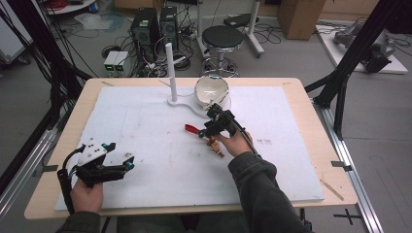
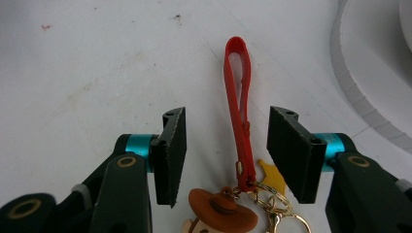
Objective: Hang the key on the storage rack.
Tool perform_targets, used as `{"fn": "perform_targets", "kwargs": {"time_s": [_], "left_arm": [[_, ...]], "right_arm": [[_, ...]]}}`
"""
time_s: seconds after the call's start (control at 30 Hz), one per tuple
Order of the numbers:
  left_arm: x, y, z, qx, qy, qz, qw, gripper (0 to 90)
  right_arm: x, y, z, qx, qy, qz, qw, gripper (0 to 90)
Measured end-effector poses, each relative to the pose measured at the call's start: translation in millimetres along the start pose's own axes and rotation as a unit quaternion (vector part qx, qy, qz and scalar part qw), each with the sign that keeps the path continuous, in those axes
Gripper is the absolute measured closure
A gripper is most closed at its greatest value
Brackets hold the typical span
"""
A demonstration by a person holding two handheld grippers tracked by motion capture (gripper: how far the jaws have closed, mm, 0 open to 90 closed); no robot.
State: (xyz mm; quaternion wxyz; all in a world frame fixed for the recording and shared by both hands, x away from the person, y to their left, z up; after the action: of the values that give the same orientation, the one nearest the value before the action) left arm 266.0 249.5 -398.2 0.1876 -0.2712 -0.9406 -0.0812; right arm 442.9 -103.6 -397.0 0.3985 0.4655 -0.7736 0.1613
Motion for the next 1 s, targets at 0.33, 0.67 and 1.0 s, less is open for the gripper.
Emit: {"fn": "perform_targets", "kwargs": {"time_s": [0.33,0.67,1.0], "left_arm": [[-0.3,-0.7,-0.1,0.0,0.0,0.002,1.0,19.6],[0.1,-0.7,-0.2,0.001,0.0,0.003,1.0,19.6],[-0.6,-1.2,-0.3,-0.002,0.0,0.002,1.0,19.6]], "right_arm": [[-7.6,-4.5,4.3,-0.003,0.025,0.01,0.9996,54.2],[-16.9,-6.9,6.1,-0.011,0.04,0.014,0.999,58.9],[-22.2,-11.1,7.3,-0.007,0.054,0.018,0.9984,65.3]]}}
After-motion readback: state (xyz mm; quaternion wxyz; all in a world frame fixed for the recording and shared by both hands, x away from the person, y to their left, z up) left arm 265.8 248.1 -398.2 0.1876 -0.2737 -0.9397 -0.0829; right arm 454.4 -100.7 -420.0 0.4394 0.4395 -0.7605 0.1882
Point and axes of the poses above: each handheld gripper's, and its own axes: x roughly backward along the jaws, z roughly out of its underside, y roughly to its left, the point moved 1 cm from there along -x, roughly forward along the jaws, and after that the axes turned 3 degrees about -y, right-handed, at the moved point
